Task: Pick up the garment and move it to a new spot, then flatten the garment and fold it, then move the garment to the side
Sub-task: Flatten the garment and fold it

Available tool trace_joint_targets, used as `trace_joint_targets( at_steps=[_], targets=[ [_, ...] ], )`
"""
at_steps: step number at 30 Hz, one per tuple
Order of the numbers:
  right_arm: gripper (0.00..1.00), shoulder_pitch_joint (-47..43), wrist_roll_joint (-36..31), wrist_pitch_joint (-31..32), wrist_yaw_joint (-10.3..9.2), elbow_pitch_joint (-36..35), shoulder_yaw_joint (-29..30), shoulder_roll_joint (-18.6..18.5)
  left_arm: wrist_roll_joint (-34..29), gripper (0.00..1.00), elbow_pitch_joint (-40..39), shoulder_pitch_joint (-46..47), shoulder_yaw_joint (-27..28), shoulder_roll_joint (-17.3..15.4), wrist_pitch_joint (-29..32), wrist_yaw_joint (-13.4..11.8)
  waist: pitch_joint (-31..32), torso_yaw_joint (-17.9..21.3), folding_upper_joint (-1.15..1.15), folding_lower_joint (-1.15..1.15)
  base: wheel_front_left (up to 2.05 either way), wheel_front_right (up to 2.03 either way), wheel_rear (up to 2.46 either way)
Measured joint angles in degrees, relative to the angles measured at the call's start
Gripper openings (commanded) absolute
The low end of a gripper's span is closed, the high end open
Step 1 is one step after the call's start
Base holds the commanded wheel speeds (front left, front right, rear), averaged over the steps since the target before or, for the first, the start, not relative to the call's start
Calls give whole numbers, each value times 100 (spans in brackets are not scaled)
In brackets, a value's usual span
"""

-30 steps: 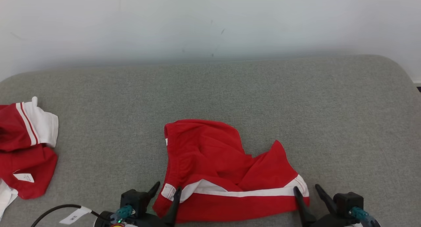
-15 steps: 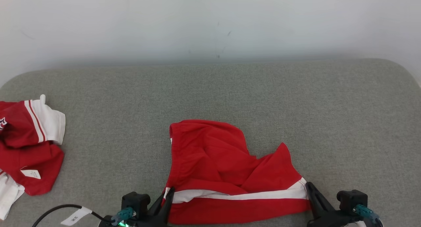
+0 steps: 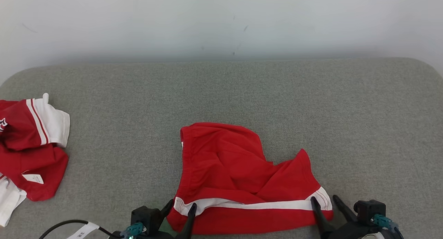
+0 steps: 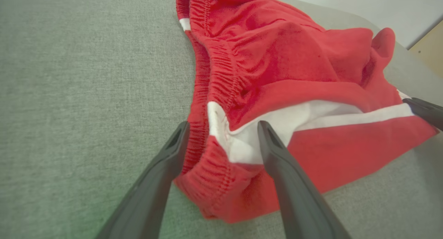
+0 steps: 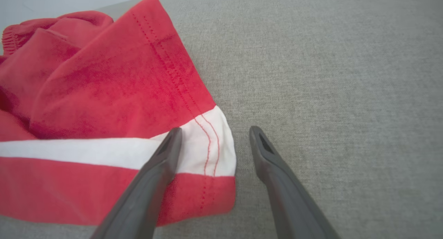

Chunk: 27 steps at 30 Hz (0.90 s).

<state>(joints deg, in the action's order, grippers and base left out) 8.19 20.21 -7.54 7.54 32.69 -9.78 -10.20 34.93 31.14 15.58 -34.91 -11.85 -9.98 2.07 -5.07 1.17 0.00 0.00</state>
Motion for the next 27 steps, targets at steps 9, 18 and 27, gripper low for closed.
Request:
trace_joint_targets(
  at_steps=[9, 18, 27],
  targets=[
    [0, 10, 189, -3, 0, -9, -175, 31, 86, 0, 350, 138, -24, 70, -4, 98, -22, 29, 0, 0, 0, 0, 0],
    [0, -255, 444, -287, 0, -743, -76, -82, 233, 0, -169, -42, 160, 47, -313, 88, 99, 0, 0, 0, 0, 0, 0],
    [0, -382, 753, -14, 0, -2081, 57, -197, 349, 0, -1165, -113, 512, -180, -401, -16, 226, -61, 0, 0, 0, 0, 0]
  ],
)
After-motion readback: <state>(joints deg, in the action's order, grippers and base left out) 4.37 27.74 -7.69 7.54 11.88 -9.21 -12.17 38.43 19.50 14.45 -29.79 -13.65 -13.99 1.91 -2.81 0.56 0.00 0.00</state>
